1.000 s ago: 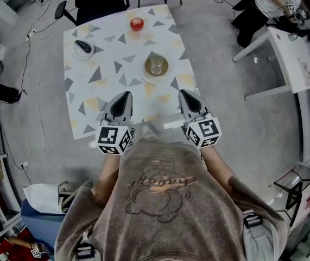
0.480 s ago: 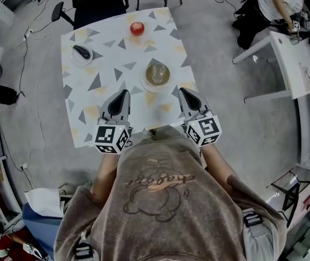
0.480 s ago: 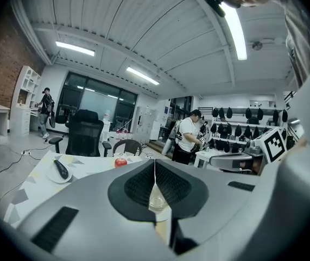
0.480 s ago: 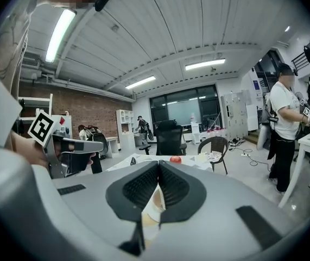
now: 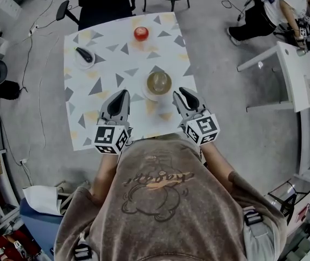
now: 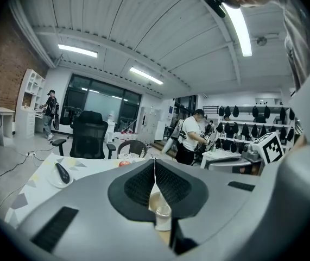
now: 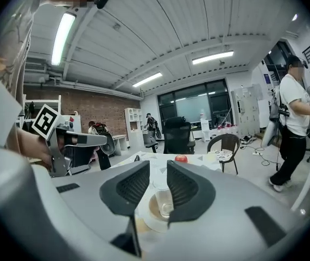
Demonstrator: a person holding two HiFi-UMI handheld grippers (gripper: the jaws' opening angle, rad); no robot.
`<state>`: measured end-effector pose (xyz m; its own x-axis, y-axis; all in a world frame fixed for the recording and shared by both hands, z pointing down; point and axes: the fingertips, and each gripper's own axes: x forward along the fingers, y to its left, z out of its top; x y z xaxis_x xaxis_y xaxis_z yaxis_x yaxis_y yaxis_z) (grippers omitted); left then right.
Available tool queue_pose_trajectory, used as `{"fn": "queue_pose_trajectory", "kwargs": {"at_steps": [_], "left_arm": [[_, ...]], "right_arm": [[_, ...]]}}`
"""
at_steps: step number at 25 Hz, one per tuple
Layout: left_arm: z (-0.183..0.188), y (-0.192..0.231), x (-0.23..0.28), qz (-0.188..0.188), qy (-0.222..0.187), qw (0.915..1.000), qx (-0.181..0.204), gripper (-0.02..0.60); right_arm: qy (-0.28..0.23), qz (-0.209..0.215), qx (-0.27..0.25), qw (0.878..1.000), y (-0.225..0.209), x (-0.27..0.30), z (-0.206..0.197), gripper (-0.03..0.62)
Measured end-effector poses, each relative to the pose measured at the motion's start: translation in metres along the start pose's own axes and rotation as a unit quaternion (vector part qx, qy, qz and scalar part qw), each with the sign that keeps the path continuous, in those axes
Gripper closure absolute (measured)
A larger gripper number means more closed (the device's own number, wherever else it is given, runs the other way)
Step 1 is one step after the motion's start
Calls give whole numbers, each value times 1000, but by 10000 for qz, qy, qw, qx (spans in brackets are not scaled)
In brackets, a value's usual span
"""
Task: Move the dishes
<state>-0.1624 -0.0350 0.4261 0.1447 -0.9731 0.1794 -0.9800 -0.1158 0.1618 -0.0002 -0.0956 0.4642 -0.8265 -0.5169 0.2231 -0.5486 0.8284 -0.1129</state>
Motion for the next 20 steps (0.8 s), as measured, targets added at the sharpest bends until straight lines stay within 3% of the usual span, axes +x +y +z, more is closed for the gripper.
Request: {"fn": "queue_pose_trajectory", "kwargs": {"at_steps": [8, 13, 20], "left_arm": [[-4, 4, 13, 141, 46, 9999, -40, 561], [-6, 7, 16, 236, 71, 9996, -110, 561], [-7, 14, 14, 446, 87, 9988, -179, 561]], "right_arm": [[184, 465, -2, 9987, -3, 24, -8, 348], [502, 827, -277, 9949, 1, 42, -27, 225], [762, 1095, -487, 9899, 0, 71, -52, 203]]}}
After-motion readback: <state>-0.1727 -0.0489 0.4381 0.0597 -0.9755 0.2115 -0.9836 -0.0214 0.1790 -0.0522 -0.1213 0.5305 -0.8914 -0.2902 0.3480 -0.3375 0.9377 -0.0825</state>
